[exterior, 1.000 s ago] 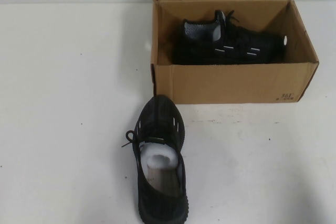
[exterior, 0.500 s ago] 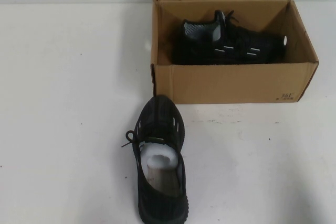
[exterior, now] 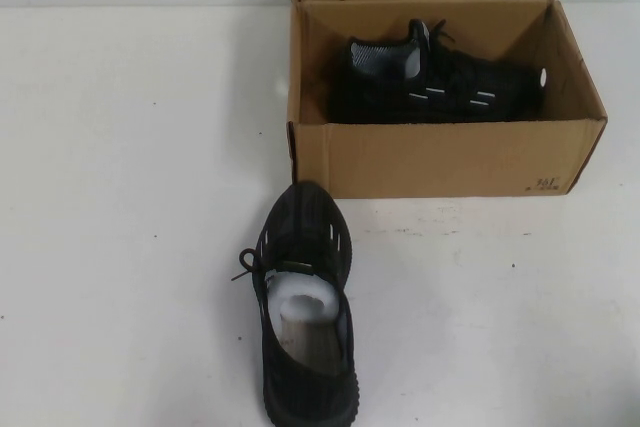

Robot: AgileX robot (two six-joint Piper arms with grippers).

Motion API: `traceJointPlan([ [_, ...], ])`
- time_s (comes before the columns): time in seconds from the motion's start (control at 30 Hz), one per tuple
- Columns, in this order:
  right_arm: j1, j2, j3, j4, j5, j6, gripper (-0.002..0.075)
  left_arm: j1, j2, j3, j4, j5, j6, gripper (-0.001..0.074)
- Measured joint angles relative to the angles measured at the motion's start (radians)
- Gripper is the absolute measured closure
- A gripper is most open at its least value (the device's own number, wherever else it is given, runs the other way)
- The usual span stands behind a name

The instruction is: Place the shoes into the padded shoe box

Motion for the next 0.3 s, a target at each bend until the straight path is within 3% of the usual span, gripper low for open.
traceJointPlan([
  [0.3, 0.0, 0.0, 0.0, -0.009, 0.018, -0.008, 0.0734, 0.0, 0.0, 0.0, 0.0, 0.0, 0.0, 0.0739],
])
